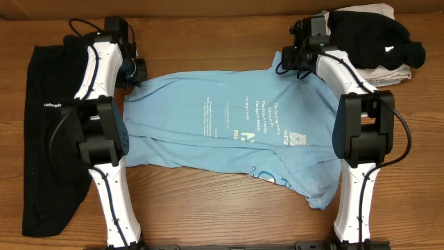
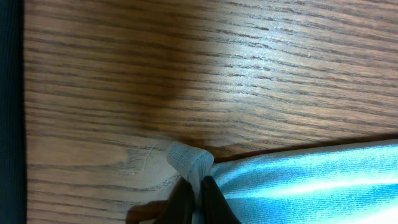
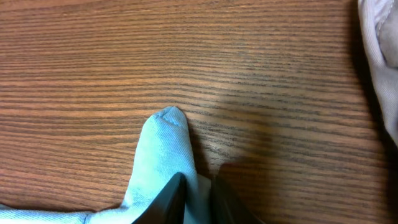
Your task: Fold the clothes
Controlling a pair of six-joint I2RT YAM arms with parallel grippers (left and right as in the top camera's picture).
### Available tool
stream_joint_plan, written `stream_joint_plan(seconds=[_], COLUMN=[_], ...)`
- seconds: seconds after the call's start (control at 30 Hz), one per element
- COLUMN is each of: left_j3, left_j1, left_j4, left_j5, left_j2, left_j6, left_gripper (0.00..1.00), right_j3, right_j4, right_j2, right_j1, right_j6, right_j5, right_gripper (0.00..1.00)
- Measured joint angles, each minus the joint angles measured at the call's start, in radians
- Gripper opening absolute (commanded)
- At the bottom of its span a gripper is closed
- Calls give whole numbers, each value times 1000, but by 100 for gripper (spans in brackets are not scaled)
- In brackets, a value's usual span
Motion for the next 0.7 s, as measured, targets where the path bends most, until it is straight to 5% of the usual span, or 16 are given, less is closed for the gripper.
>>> stream_joint_plan(seconds=[0.07, 0.17, 0.43, 0.53, 0.57, 0.7], left_j3=[0, 0, 0, 0, 0, 0], left_j1=[0, 0, 0, 0, 0, 0], left_j4=[0, 0, -1, -9, -12, -18], left_j5=[0, 0, 0, 0, 0, 0], left_j2=[0, 0, 0, 0, 0, 0], left_j6=[0, 0, 0, 0, 0, 0], left_gripper=[5, 4, 4, 4, 4, 4], right_j3=[0, 0, 0, 0, 0, 0], right_j4=[0, 0, 1, 0, 0, 2], right_j2=[0, 0, 1, 7, 12, 23], right_j1=[0, 0, 0, 0, 0, -2], right_j6=[1, 3, 3, 3, 1, 12], right_j5=[0, -1, -5, -15, -19, -26], right_gripper=[19, 42, 43, 35, 13, 4])
